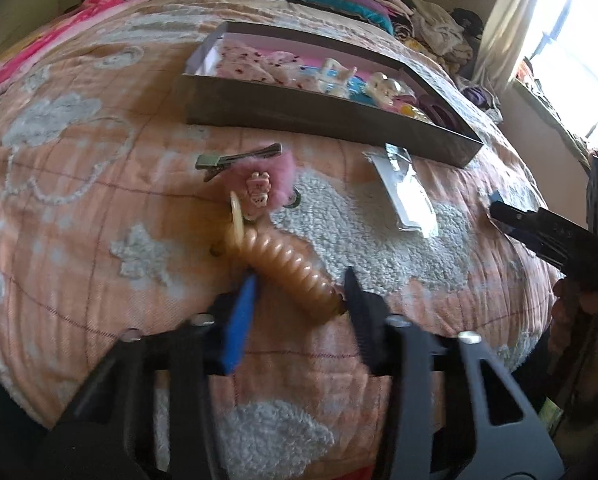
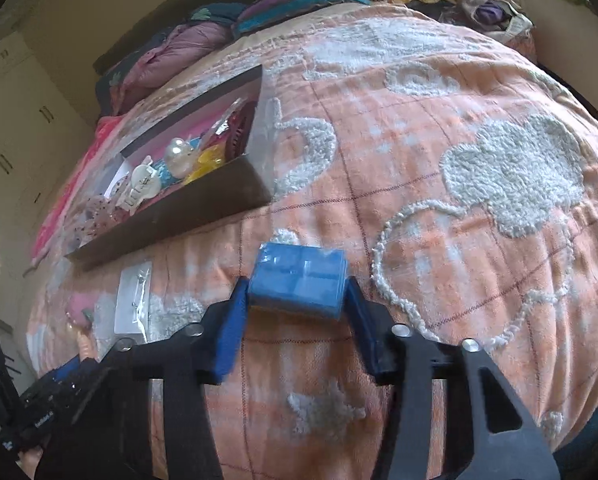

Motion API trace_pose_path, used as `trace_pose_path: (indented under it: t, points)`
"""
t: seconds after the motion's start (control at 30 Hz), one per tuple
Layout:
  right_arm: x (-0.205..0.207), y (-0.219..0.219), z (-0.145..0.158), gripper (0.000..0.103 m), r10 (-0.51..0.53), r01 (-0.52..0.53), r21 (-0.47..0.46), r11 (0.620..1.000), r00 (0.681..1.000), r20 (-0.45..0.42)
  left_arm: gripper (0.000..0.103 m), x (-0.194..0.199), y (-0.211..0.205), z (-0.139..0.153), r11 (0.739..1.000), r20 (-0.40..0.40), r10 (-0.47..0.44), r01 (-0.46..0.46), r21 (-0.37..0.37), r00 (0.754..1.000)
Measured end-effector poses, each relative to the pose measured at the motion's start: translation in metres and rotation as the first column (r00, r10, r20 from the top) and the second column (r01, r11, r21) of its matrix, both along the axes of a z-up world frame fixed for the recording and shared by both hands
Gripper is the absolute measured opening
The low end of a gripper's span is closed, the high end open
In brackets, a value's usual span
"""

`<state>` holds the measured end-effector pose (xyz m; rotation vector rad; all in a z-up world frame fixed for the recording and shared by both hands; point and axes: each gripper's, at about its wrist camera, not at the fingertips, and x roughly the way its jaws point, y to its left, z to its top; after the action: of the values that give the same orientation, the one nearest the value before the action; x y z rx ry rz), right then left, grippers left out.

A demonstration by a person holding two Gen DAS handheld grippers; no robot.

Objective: Organize jewelry
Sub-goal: 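Carry the spiral tie with the left tool while the right tool carries the blue box to the tray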

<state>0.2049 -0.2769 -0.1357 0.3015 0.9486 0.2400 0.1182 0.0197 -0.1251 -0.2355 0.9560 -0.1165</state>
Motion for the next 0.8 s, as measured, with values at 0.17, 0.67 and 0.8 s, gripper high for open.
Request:
trace_pose_path:
  t: [0.17, 0.67, 0.8]
  points:
    - [-0.009, 0.010, 0.004, 0.046, 0.070, -0.069, -0.027, 0.997, 0.997, 0.038, 0.019, -0.001, -0.004, 0.001, 0.999, 0.016, -0.038, 0.038, 0.002, 0.999]
    - [-0.065, 0.038, 0.032, 0.046, 0.217, -0.219, 0.032, 0.975, 0.974, 0.065, 0.014, -0.026, -0.004, 0.025, 0.995, 0.058, -0.096, 0.098, -0.024, 0.994]
    - [-0.077, 0.041, 0.048, 0.046, 0.230, -0.234, 0.030, 0.972, 0.968, 0.105, 0.013, -0.034, -0.003, 0.028, 0.995, 0.057, -0.103, 0.104, -0.012, 0.993]
